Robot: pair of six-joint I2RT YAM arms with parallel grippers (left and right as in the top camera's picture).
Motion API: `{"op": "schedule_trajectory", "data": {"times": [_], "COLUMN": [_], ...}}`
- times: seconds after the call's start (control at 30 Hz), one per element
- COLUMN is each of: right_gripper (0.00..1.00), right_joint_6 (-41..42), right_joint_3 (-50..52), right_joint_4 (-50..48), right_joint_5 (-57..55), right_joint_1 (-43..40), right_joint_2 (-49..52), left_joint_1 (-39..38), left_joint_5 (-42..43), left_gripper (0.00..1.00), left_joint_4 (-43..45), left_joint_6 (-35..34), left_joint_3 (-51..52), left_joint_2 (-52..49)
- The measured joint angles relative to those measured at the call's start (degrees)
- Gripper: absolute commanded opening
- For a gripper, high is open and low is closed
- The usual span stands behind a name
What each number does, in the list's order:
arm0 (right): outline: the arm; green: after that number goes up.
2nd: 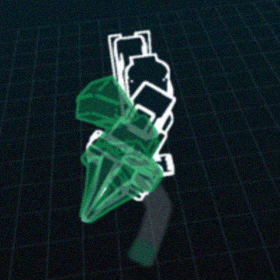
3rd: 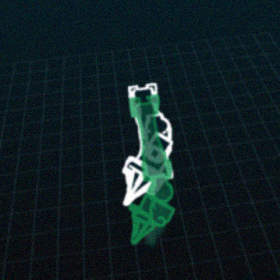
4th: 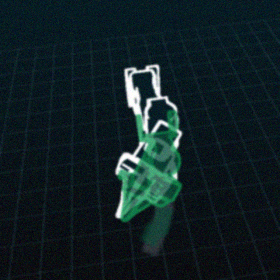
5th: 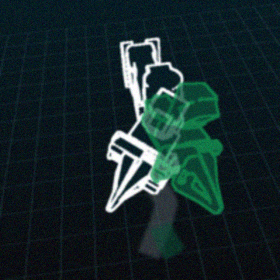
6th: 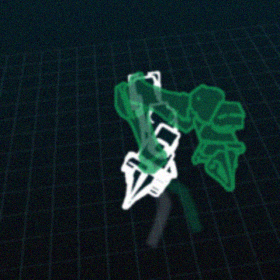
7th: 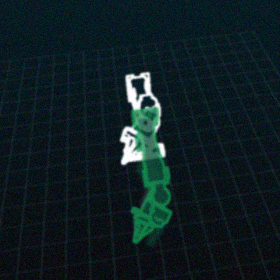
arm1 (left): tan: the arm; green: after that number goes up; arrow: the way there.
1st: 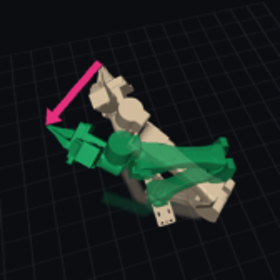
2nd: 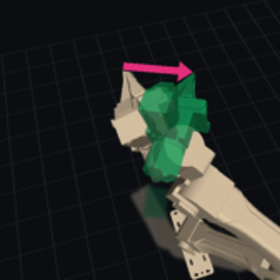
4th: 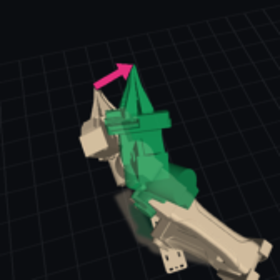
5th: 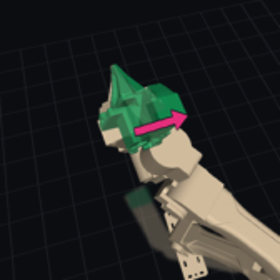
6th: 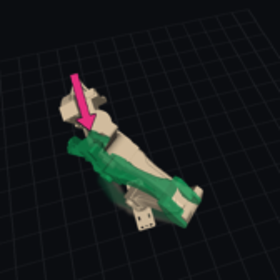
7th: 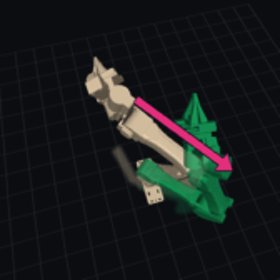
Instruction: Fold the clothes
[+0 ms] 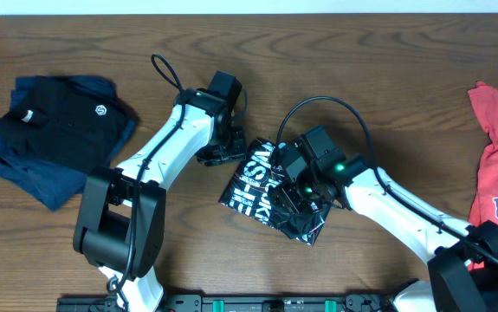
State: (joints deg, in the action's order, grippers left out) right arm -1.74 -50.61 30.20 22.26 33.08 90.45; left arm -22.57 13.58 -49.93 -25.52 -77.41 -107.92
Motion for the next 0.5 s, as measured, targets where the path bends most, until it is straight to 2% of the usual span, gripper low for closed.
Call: {"op": "schedule_trajectory", "data": {"times": [0.1, 0.17, 0.2, 0.27, 0.5], "right_gripper": [0.40, 0.24, 0.12, 0.03, 0.01], "right_joint_6": [-0.2, -0.5, -0.3, -0.5, 0.3], "right_joint_3": [0.0, 0.0, 0.0, 0.0, 0.0], "right_joint_4": [0.0, 0.2, 0.4, 0.4, 4.9], "right_joint_5": [-0.1, -0.2, -0.3, -0.3, -0.4], "right_joint_1": [0.0, 0.0, 0.0, 0.0, 0.0], "right_joint_2": [1.3, 2.2, 2.6, 2.8, 2.8], "left_joint_1": [0.0, 0.0, 0.0, 0.0, 0.0], "left_joint_5": [0.0, 0.0, 0.0, 0.0, 0.0], "left_gripper": [0.45, 0.45, 0.45, 0.45, 0.45], "left_joint_4": [-0.1, -0.1, -0.1, -0.1, -0.3], "left_joint_6": [0.0, 0.0, 0.0, 0.0, 0.0], "left_joint_3": [0.0, 0.0, 0.0, 0.0, 0.0], "left_joint_2": [0.0, 0.0, 0.0, 0.0, 0.0]}}
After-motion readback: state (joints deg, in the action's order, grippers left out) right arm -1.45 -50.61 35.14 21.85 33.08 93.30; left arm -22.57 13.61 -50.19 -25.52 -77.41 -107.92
